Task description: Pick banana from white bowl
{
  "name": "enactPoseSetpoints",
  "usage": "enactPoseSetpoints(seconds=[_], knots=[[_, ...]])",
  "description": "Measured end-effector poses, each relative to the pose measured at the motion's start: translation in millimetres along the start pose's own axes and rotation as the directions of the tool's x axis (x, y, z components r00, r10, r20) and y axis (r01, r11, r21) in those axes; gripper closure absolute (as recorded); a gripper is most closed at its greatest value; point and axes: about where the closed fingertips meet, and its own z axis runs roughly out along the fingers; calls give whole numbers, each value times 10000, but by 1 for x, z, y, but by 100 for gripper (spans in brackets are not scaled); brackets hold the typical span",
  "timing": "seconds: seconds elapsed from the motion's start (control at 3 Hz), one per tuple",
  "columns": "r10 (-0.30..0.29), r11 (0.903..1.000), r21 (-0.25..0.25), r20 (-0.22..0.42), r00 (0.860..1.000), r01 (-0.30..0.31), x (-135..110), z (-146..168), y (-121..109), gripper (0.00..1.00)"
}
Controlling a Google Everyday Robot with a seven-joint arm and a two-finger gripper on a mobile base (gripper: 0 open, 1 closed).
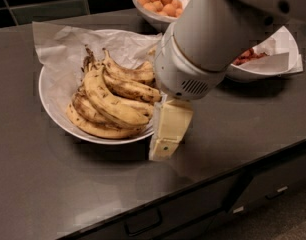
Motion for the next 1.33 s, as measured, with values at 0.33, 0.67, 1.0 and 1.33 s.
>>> enactPoseSetpoints(seconds=[0.33,0.67,1.0,1.33], knots=[[136,9999,9,635,9979,-137,-11,22,-1,0],[57,10000,22,1080,9941,-59,-25,32,-2,8],[20,9993,376,1454,9894,-76,-37,31,-2,23],[0,9988,481,1668,9860,-81,-45,31,-3,24]])
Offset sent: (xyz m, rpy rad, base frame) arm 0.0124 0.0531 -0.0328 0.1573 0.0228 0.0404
